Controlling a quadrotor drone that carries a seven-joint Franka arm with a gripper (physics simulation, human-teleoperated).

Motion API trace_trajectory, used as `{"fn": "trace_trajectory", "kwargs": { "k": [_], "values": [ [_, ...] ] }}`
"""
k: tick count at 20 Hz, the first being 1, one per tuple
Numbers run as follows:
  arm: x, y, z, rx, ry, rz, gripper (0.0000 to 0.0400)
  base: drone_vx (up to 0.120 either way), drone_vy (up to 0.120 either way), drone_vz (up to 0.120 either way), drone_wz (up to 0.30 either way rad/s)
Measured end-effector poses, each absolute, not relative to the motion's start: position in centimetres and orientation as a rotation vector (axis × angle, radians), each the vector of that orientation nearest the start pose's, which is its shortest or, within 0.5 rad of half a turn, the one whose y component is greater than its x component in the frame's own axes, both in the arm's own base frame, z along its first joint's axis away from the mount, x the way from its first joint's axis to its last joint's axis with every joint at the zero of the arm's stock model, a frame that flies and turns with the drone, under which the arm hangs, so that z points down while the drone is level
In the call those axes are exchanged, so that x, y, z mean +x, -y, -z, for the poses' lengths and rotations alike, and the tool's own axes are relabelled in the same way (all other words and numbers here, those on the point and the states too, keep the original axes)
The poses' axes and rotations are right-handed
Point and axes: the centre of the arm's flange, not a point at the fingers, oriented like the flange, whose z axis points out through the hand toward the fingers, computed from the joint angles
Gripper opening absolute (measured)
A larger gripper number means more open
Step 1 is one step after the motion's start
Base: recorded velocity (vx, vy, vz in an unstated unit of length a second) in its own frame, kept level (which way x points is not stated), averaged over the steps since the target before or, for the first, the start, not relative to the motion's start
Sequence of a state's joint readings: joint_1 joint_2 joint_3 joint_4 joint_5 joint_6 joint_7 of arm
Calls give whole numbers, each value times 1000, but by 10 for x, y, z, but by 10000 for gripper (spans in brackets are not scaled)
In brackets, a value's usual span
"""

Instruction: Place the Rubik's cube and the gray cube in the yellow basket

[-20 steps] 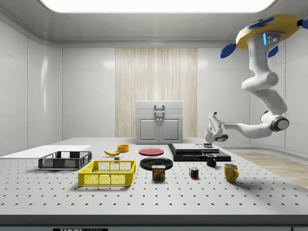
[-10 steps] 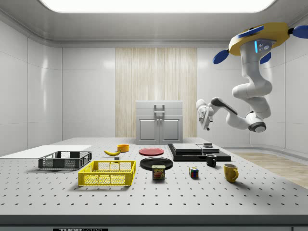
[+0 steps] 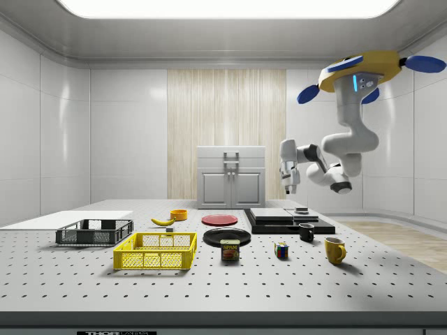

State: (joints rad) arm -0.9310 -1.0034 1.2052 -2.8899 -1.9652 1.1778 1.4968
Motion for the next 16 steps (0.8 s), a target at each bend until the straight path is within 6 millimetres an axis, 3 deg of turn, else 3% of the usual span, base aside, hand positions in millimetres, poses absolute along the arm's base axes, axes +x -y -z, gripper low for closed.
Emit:
{"fn": "trace_trajectory", "kwargs": {
  "k": [12, 16],
  "values": [
    [307, -1, -491, 13, 8, -784, 400, 7, 0, -120, 0],
    [307, 0, -491, 6, 5, -784, 400, 0, -40, -120, 0]
  ]
}}
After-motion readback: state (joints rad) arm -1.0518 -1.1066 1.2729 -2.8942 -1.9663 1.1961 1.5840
